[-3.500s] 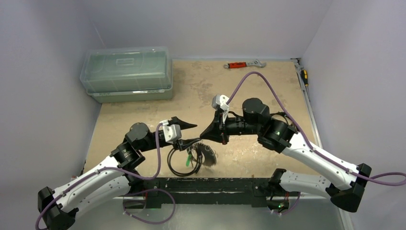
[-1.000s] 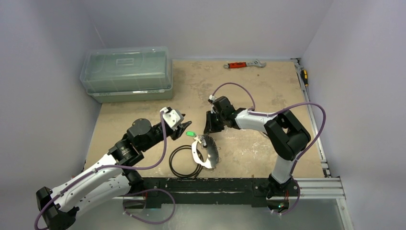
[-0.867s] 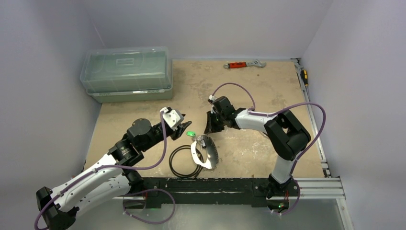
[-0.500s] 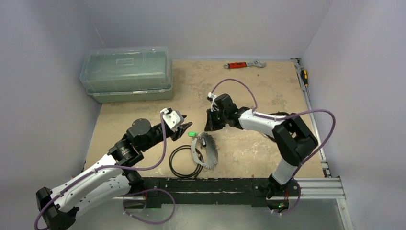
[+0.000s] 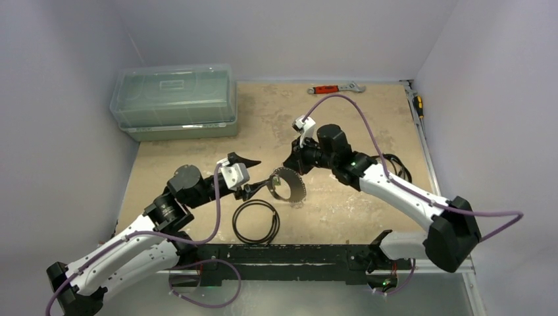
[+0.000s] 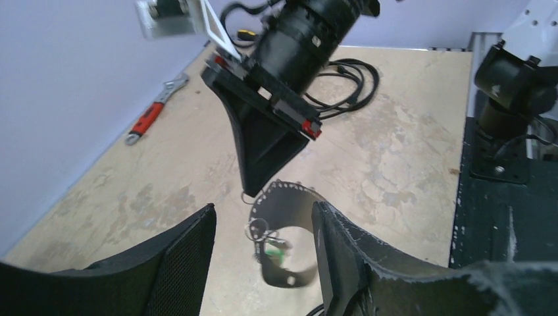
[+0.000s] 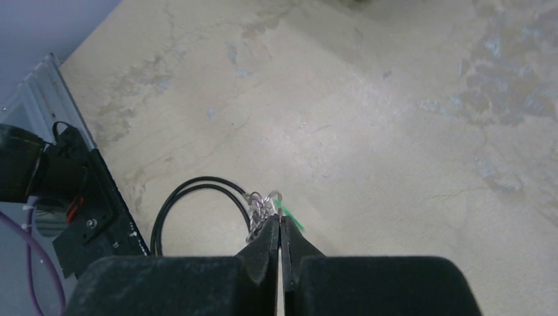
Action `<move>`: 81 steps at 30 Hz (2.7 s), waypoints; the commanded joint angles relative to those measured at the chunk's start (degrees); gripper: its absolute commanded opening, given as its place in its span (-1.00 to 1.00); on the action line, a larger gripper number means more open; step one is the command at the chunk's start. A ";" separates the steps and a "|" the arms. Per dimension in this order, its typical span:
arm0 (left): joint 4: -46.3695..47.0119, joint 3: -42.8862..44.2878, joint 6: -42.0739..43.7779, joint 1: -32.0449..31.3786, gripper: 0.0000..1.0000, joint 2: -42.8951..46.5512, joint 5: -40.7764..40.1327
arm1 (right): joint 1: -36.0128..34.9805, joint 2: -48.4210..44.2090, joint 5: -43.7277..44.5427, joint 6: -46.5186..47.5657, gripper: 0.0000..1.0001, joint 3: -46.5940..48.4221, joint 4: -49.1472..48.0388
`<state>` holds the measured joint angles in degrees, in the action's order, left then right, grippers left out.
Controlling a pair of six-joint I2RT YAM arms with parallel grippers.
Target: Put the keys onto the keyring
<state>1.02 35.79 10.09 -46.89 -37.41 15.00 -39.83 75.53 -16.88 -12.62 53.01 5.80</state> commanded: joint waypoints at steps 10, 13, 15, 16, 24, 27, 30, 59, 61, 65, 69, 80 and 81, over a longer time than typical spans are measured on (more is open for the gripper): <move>-13.68 14.39 6.20 0.27 -0.06 -10.43 12.45 | -5.08 -15.90 -3.24 11.35 -1.00 2.17 4.70; -15.75 16.55 7.39 0.25 -0.09 -11.26 13.90 | -8.98 -17.67 -2.48 13.63 -1.00 2.14 5.07; -16.57 17.42 7.23 0.28 -0.10 -12.43 14.84 | -10.98 -18.54 -1.82 14.49 -1.00 1.93 4.96; -16.84 17.61 6.79 0.31 -0.10 -12.98 15.15 | -11.50 -18.83 -2.09 14.79 -1.00 1.87 5.09; -18.11 18.46 3.86 0.14 -0.27 -16.25 18.99 | -13.50 -21.95 -2.44 15.08 -1.00 1.57 4.57; -17.83 18.03 4.02 0.20 -0.28 -15.95 19.47 | -13.77 -22.64 -2.99 15.08 -1.00 1.40 4.43; -17.24 18.01 4.20 0.19 -0.40 -16.26 20.51 | -13.87 -22.70 -3.69 15.08 -1.00 1.31 4.30; 1.84 8.79 -0.39 -0.50 -1.00 -14.00 22.29 | -14.22 -25.19 -6.68 13.05 -1.00 0.20 -1.72; 5.09 7.22 -1.93 -0.48 -1.00 -12.40 21.28 | -14.22 -26.34 -5.14 11.10 -0.84 -0.73 -3.70; 9.79 4.22 -3.53 -0.49 -1.00 -8.87 19.29 | -14.22 -28.28 -3.65 8.73 -0.44 -2.40 -8.04; 11.11 2.59 -3.40 -0.44 -1.00 -6.32 17.85 | -14.22 -31.75 1.25 7.12 -0.27 -4.57 -11.84; 16.20 0.53 -6.54 -0.45 -1.00 -0.62 18.23 | -14.13 -33.04 -4.76 12.26 -0.37 -7.98 -13.43; 16.64 0.12 -7.15 -0.39 -1.00 -0.11 18.05 | -14.13 -32.90 -6.18 14.21 -0.38 -7.76 -13.30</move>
<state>10.79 37.34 5.96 -47.07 -40.25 33.23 -53.74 42.48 -18.13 -2.39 45.25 -5.17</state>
